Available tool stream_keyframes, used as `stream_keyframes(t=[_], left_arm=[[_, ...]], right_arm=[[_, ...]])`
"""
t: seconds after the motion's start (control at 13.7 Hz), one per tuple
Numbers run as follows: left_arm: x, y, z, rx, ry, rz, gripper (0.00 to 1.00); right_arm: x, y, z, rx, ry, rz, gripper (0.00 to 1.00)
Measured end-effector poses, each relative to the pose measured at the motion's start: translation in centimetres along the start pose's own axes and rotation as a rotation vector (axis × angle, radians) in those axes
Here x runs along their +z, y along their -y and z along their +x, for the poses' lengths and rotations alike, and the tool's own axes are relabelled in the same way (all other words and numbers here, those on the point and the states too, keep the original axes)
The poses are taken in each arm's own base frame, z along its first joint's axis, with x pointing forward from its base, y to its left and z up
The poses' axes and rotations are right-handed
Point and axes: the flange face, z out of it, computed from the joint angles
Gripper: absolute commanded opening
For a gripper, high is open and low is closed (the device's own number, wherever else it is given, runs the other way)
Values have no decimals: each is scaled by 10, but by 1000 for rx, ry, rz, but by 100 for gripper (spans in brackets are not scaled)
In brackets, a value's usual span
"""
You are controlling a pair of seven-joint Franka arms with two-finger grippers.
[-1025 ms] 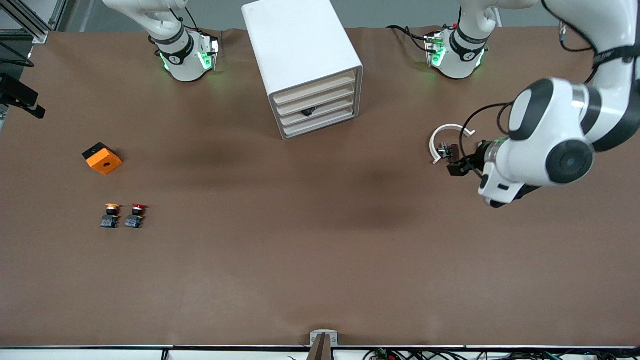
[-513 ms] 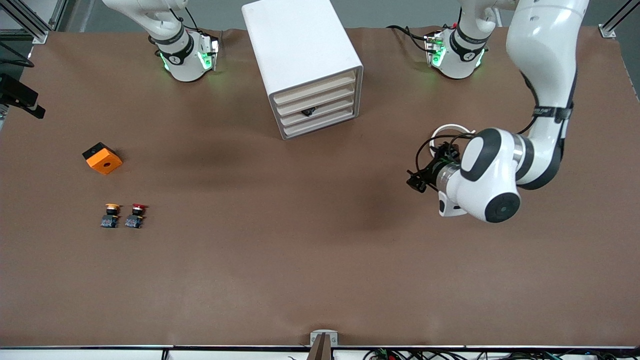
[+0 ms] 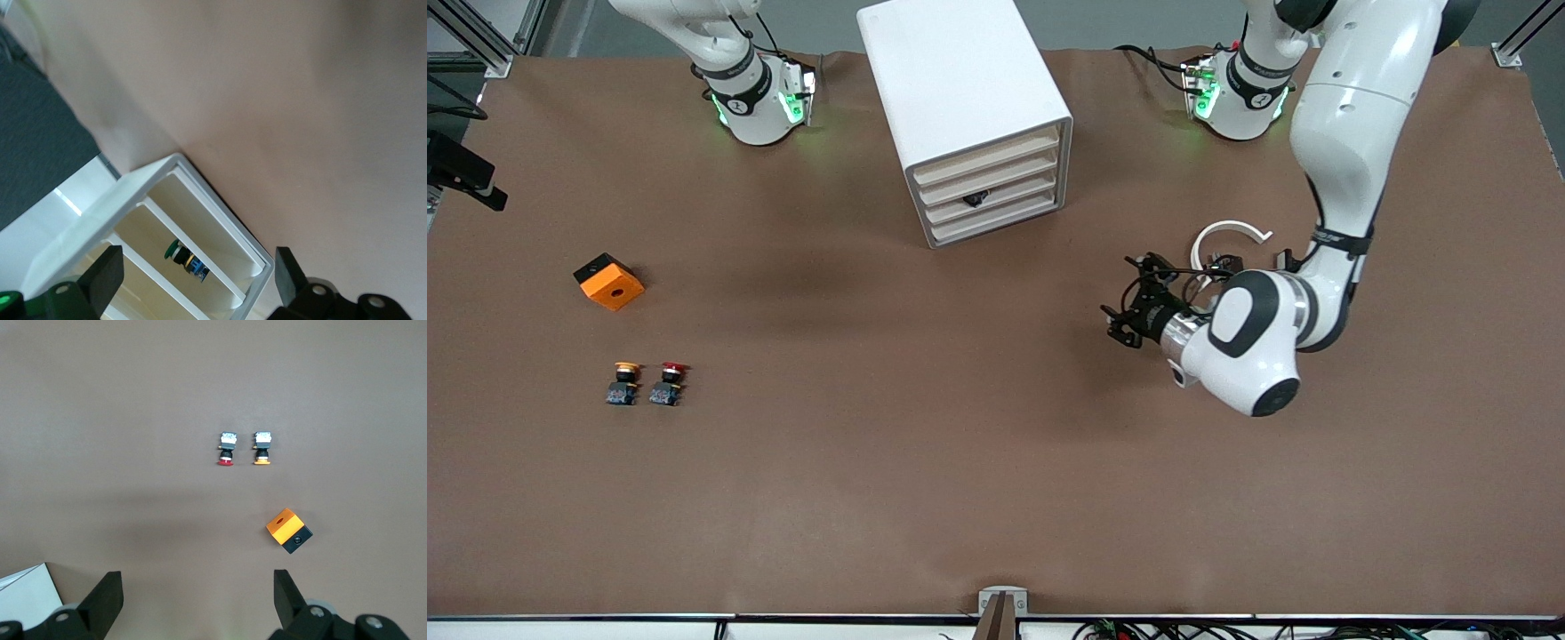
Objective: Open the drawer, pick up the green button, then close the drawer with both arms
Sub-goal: 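Move the left gripper out toward the white drawer cabinet, then grasp the drawer handle with the left gripper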
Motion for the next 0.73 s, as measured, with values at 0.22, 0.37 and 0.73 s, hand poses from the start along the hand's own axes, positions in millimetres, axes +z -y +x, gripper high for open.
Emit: stream_keyframes(t=[0.22, 0.37, 0.73], left_arm=[[72, -14, -36, -85, -4, 96, 100], [113, -24, -45, -166, -3, 147, 100], [182, -32, -53, -441, -51, 236, 100]], right_arm=[[0, 0, 0, 0, 0, 0, 100], [0, 0, 0, 0, 0, 0, 100], [0, 0, 0, 1, 0, 0, 100]])
